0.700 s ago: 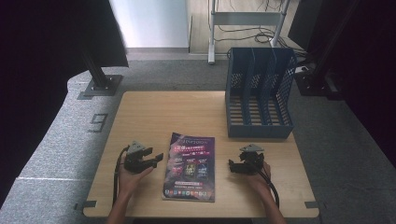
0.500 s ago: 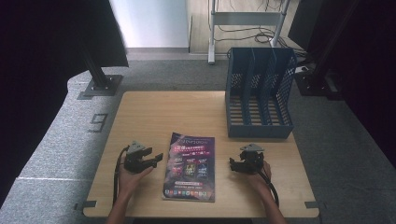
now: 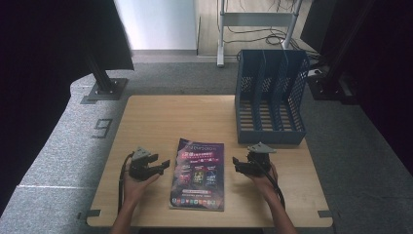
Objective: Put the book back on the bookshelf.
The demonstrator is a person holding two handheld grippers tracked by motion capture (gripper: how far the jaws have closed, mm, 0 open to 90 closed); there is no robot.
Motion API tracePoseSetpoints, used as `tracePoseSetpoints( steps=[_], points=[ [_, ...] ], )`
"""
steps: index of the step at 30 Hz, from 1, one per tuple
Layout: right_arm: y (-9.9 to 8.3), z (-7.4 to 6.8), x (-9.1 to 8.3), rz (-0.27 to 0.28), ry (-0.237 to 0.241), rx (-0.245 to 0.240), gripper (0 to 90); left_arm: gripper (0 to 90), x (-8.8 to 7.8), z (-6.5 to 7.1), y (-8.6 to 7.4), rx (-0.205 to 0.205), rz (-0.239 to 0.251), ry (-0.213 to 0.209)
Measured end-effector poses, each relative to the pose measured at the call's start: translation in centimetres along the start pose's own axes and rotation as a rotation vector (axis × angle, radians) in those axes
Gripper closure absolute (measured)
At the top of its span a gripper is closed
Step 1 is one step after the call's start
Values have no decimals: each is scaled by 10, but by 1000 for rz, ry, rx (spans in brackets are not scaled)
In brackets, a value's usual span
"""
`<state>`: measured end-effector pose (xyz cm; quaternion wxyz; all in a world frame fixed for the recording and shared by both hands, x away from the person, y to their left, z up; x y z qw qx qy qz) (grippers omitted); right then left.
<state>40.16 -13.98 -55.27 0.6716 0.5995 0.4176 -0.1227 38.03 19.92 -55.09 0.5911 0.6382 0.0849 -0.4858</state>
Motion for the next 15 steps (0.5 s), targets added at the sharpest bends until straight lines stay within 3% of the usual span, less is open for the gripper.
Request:
tracePoseSetpoints(
  steps=[2, 6, 15],
  points=[
    [9, -8, 0, 32, -11, -13, 179, 368, -1, 0, 0, -3, 4, -3],
    [20, -24, 4, 55, 31, -15, 185, 362, -1, -1, 0, -7, 4, -7],
    [7, -49, 27, -5, 76, -59, 184, 357, 3, 4, 1, -3, 2, -19]
  ],
)
Point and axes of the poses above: each handheld gripper's, and its own axes: x roughly forward along the jaws, y roughly out of its top, z roughly to its right, the point moved 7 cm from there along x, roughly forward along the jaws, and after that the axes turned 10 degrees about -z, right-handed, at the moved point
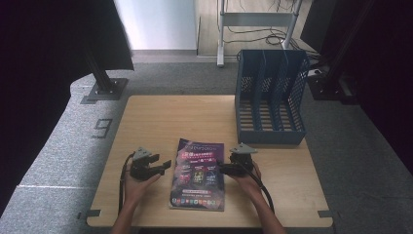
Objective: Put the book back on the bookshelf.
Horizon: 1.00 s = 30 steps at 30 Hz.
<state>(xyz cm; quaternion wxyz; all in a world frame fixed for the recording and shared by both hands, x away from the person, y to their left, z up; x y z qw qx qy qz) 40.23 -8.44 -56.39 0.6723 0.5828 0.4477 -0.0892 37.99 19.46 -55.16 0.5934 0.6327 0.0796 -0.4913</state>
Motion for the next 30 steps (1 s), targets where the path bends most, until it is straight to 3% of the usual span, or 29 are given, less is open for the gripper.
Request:
tracePoseSetpoints(
  steps=[14, 30],
  points=[
    [-14, -23, 26, -75, 23, -55, 181, 356, 5, 7, -1, 13, -12, -7],
    [-18, -27, 32, -96, 45, -31, 166, 354, 12, 15, -2, 34, -29, -19]
  ],
)
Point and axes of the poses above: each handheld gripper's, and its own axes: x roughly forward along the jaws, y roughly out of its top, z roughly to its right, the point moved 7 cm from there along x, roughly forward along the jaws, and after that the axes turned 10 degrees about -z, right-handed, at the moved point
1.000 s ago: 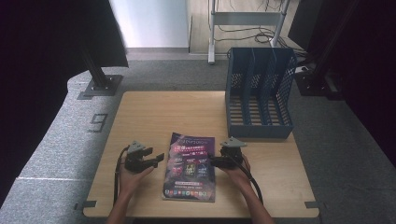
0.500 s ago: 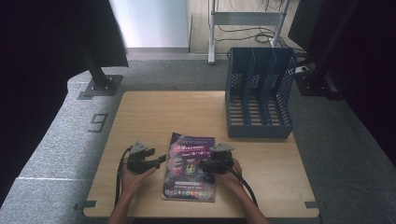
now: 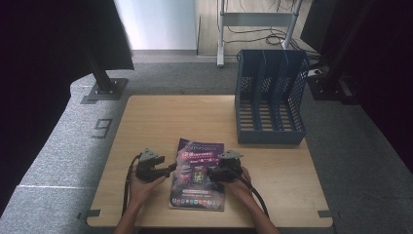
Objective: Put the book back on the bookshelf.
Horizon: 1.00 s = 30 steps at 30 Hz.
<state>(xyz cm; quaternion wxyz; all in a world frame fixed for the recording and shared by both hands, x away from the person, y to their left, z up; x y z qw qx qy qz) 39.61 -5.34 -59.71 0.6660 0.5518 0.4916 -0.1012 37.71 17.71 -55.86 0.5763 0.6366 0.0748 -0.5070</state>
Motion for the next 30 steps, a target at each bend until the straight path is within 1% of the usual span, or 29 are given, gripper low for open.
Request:
tracePoseSetpoints(
  steps=[6, 10, 13, 19, 21, 25, 30],
  points=[
    [-1, 1, 0, -2, 8, 11, 165, 343, 8, 3, -2, 0, -17, -2],
    [-1, 1, 0, -1, 8, 13, 166, 341, 13, 7, -1, 21, -29, 7],
    [-1, 1, 0, 0, 8, 14, 168, 338, 17, 10, -1, 27, -32, 10],
    [-2, 0, 0, 6, 6, 15, 171, 305, 30, 11, -1, 19, -52, 6],
    [-2, 0, 0, 6, 5, 16, 171, 301, 33, 12, 0, 25, -55, 7],
    [-2, 0, 0, 6, 4, 16, 172, 294, 39, 16, 3, 30, -60, 1],
    [-2, 0, 0, 8, 2, 18, 173, 292, 43, 16, 3, 29, -78, 5]
  ],
)
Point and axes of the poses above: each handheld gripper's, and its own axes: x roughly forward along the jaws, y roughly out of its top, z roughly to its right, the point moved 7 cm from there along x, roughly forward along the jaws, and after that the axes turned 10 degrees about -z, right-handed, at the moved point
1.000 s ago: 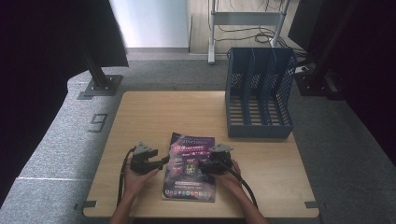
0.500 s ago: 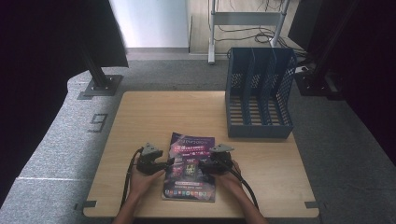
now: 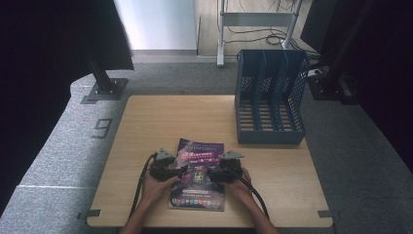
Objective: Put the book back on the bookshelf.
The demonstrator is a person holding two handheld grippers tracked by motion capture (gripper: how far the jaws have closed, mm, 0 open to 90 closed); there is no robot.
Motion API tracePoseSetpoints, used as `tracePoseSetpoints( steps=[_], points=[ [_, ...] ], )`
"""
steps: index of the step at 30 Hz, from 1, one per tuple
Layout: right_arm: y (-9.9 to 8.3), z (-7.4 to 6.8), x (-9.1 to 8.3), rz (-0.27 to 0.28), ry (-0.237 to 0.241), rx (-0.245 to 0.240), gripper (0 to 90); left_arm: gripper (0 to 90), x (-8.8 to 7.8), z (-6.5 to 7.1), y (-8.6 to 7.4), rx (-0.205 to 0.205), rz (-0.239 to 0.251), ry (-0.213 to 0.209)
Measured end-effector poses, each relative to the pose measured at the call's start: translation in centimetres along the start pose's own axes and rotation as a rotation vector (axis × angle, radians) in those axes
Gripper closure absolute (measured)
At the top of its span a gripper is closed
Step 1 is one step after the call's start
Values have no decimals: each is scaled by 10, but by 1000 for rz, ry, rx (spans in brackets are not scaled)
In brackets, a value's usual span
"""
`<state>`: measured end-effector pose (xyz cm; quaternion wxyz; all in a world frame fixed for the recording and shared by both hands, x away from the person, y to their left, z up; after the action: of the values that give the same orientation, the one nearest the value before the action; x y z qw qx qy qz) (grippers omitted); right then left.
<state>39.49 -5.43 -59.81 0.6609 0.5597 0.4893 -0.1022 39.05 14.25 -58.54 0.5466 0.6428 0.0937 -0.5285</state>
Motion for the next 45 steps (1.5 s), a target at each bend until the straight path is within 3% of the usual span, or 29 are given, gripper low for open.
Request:
tracePoseSetpoints(
  steps=[7, 24, 30, 42, 45],
  points=[
    [0, 0, 0, 1, -2, 0, 176, 273, 6, 3, 0, 10, -13, -8],
    [0, -1, -1, 6, -9, -11, 179, 250, 10, 2, 0, -30, -10, -2],
    [0, -1, -1, 5, -8, -10, 179, 257, 8, 1, 0, -89, 0, -55],
    [0, -1, -1, 5, -7, -9, 177, 277, 0, 5, 4, -93, 42, -60],
    [0, -1, -1, 5, -6, -9, 177, 292, -6, 9, 7, -93, 73, -89]
  ],
)
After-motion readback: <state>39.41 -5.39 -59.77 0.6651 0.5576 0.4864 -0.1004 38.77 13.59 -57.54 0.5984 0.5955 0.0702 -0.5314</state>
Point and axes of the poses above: each handheld gripper's, and its own axes: x roughly forward along the jaws, y roughly out of its top, z roughly to its right, the point moved 7 cm from there along x, roughly forward along the jaws, and after that the axes turned 10 degrees about -z, right-handed, at the moved point
